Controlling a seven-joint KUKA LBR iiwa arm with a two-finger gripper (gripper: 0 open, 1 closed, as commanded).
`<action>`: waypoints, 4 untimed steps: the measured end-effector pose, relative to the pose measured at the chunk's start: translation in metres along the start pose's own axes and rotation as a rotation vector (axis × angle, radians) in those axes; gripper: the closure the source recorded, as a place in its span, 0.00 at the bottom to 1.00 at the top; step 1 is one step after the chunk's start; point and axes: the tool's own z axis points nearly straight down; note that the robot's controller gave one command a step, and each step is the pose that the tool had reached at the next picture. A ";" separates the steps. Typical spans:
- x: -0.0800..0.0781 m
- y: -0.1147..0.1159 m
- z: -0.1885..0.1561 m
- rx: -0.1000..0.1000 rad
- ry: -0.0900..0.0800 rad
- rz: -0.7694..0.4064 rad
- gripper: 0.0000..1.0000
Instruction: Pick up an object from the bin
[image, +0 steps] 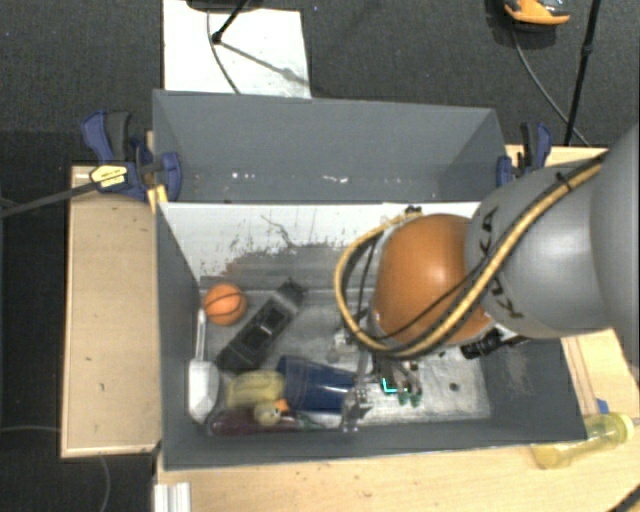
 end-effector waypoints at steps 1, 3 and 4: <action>-0.002 0.000 -0.003 -0.001 -0.008 0.004 0.00; -0.013 0.010 0.057 -0.003 -0.015 0.045 1.00; -0.009 0.013 -0.128 -0.003 -0.016 0.033 1.00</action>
Offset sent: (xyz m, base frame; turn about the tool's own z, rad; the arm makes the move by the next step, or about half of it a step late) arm 0.0093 0.0097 -0.0597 0.0408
